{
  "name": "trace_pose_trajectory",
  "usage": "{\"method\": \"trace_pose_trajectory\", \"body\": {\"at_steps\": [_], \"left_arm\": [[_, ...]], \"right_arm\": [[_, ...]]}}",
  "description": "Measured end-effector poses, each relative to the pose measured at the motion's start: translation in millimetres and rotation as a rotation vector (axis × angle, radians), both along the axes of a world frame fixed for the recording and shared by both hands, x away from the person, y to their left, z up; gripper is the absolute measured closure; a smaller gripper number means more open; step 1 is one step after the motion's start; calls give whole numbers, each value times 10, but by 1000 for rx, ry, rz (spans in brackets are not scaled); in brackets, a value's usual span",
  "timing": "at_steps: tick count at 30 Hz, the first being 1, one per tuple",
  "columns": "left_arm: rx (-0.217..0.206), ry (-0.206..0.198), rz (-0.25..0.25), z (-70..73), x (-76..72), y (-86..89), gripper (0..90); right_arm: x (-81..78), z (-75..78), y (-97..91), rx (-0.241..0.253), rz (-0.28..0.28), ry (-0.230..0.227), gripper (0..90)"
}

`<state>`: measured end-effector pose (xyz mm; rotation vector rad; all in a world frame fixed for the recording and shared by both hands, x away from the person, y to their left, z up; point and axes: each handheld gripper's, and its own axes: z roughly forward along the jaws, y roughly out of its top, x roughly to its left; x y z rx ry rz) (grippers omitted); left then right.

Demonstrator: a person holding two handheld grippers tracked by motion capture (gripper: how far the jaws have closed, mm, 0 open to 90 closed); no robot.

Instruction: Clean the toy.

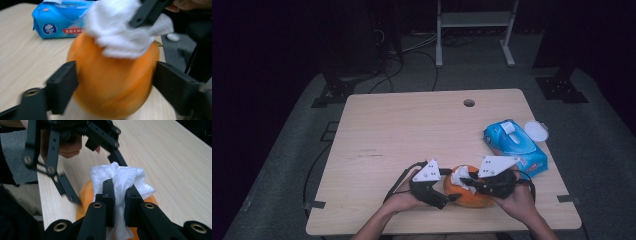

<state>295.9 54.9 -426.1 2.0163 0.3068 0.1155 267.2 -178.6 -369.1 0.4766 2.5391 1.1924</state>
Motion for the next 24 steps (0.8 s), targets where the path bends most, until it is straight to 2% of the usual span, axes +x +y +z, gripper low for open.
{"method": "trace_pose_trajectory", "body": {"at_steps": [2,3,4,6,9,12,14,16,19,22,23,24], "left_arm": [[-14,70,19,-48,56,-4,111],[-29,113,19,-76,77,-14,120],[-33,129,14,-96,82,-23,162],[-14,105,15,-97,67,-28,243],[10,55,1,-74,41,-13,291],[7,42,0,-69,41,-1,327],[12,37,5,-80,45,11,346],[3,50,15,-99,66,33,347],[-15,80,40,-97,107,62,300],[-51,165,24,-98,127,40,170],[-54,170,28,-104,117,19,155],[-39,164,32,-107,100,-4,153]], "right_arm": [[16,4,-78,34,0,29,806],[19,1,-95,48,-3,39,806],[23,-9,-103,55,-5,40,806],[20,-19,-91,39,-3,37,806],[-5,-8,-59,27,9,27,806],[-7,1,-66,21,1,17,806],[18,10,-117,21,-31,5,806],[63,-2,-200,15,-65,7,806],[128,-64,-294,43,-93,48,806],[125,-78,-283,52,-93,54,806],[124,-80,-268,55,-83,57,806],[120,-83,-251,53,-78,57,806]]}}
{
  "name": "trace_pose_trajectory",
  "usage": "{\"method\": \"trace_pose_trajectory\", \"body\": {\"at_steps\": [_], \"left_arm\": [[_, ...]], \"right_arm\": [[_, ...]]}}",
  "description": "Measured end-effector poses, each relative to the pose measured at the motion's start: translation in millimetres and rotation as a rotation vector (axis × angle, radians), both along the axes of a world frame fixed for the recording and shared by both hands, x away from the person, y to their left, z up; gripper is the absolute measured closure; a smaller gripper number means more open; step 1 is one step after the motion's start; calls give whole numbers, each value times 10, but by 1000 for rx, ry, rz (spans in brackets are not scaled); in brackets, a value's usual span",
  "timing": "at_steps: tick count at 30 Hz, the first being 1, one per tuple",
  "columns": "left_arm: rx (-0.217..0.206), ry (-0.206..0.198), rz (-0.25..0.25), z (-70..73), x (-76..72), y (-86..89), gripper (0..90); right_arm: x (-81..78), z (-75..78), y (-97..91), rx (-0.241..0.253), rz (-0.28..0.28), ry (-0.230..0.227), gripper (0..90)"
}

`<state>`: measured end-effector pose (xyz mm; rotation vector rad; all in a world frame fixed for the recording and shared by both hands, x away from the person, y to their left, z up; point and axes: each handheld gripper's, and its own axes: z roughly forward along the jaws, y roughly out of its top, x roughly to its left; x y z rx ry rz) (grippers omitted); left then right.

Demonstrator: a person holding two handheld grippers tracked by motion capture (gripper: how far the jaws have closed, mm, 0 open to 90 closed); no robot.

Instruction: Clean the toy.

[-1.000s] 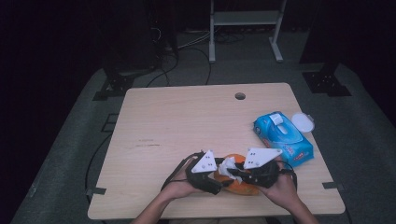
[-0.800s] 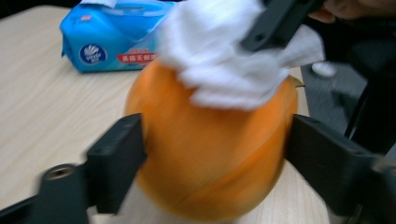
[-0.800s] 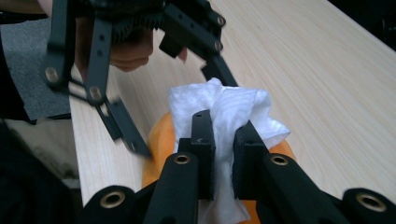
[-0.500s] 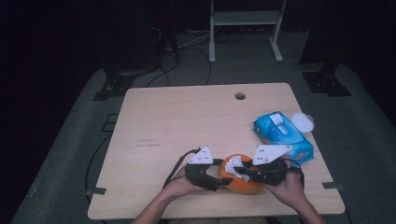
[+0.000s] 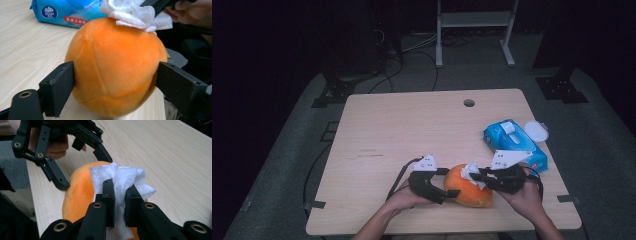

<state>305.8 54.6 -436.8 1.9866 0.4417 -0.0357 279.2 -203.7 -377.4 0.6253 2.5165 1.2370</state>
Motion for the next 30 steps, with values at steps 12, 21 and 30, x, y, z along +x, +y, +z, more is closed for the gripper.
{"method": "trace_pose_trajectory", "body": {"at_steps": [12,21,30], "left_arm": [[107,-202,0,133,-215,-145,323],[102,-204,-11,62,-152,-71,325],[12,-26,-6,5,-30,-58,109]], "right_arm": [[-211,85,404,-80,96,-78,806],[-35,66,57,-28,1,-16,807],[-31,-8,80,-6,22,20,805]]}}
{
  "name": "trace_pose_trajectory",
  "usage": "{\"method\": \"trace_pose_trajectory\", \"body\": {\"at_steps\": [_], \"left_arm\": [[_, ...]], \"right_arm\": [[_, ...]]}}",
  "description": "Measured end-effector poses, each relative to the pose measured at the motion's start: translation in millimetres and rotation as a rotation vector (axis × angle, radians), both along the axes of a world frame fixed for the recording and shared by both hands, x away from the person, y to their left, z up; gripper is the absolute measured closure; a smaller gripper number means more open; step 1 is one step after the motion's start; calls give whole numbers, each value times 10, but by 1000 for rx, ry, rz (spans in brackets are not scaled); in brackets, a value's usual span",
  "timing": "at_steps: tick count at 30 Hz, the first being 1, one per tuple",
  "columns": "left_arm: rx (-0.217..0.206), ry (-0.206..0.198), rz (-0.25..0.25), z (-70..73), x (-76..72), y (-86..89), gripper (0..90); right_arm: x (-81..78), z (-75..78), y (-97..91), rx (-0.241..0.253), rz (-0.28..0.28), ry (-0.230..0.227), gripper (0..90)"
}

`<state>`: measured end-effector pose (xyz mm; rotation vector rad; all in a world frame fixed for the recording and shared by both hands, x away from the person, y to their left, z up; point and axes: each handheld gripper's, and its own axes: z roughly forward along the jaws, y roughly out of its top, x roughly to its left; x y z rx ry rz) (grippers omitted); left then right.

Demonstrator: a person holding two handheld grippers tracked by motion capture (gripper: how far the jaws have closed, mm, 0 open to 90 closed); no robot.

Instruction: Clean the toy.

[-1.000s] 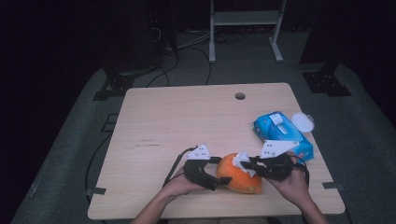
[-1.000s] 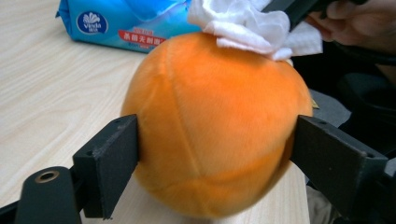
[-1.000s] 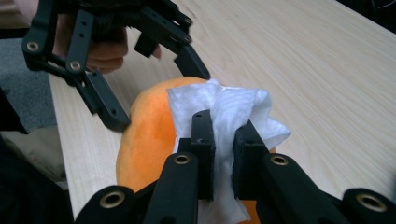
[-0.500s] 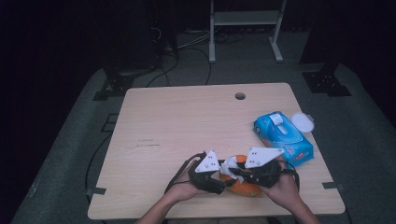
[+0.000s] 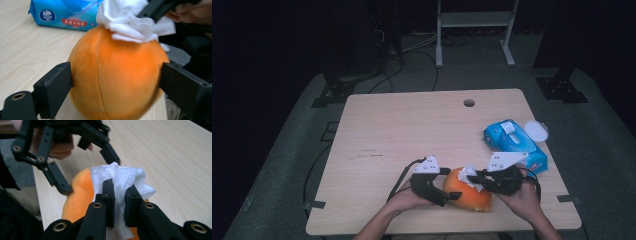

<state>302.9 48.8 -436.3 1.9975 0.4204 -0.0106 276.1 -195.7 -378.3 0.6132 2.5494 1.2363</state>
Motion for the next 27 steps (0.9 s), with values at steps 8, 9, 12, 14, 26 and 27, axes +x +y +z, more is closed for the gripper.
{"method": "trace_pose_trajectory", "body": {"at_steps": [8,9,12,14,26,27], "left_arm": [[0,-132,-18,92,-59,59,399],[2,-173,-17,135,-71,70,406],[71,-355,-24,251,-133,88,405],[99,-360,-36,207,-123,96,387],[76,-319,-41,105,-46,173,321],[76,-310,-34,92,-26,196,321]], "right_arm": [[-32,50,60,1,7,-30,804],[-54,87,63,7,8,-50,804],[-99,159,87,19,8,-81,805],[-76,119,124,7,13,-71,805],[-85,14,297,5,32,-65,805],[-58,-4,258,4,21,-65,805]]}}
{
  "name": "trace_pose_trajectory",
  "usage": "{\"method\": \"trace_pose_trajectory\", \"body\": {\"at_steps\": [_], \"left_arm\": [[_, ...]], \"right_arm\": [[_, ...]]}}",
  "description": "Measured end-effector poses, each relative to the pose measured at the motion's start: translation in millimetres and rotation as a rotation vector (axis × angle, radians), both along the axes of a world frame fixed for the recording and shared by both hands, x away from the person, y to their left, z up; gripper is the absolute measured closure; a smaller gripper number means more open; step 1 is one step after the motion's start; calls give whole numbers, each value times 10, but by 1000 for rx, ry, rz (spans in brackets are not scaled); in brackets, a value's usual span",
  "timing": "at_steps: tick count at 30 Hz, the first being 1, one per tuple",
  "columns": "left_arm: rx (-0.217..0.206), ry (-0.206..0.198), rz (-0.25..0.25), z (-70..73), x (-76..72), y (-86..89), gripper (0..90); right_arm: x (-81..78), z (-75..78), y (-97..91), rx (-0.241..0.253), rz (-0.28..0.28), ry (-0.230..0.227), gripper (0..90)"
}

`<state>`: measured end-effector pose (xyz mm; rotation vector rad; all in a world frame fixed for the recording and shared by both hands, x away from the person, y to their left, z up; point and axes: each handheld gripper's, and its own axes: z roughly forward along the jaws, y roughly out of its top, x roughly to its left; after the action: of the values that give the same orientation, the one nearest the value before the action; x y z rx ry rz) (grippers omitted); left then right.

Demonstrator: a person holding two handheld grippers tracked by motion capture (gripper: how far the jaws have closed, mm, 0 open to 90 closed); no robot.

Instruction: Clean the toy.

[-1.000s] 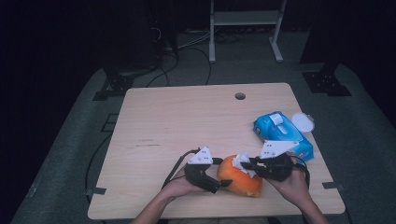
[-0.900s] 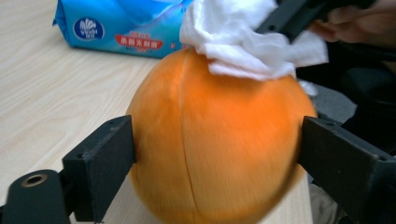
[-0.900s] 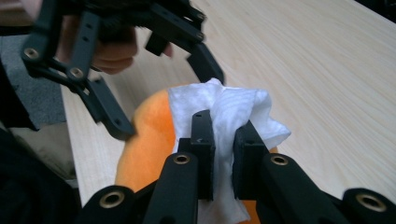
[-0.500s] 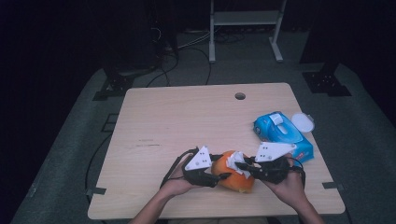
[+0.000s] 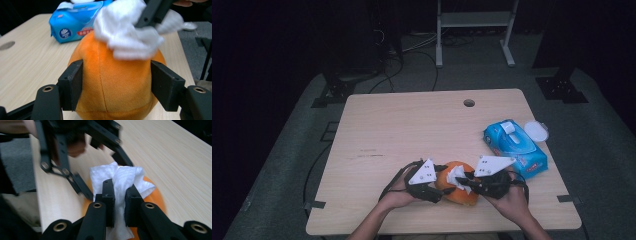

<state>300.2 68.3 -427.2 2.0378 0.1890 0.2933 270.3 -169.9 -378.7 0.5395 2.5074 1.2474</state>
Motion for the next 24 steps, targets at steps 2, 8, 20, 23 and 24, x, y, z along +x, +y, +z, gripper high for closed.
{"method": "trace_pose_trajectory", "body": {"at_steps": [2,8,20,23,24], "left_arm": [[-1,17,12,-24,44,49,318],[-38,97,48,40,62,18,169],[-15,107,90,-44,167,183,258],[-34,146,76,-28,163,161,192],[-31,143,70,-29,157,150,191]], "right_arm": [[48,-42,-68,8,-21,13,805],[89,-104,-87,38,-48,37,805],[145,-161,-183,-24,-93,44,805],[159,-175,-179,-25,-90,59,805],[153,-170,-170,-30,-91,55,805]]}}
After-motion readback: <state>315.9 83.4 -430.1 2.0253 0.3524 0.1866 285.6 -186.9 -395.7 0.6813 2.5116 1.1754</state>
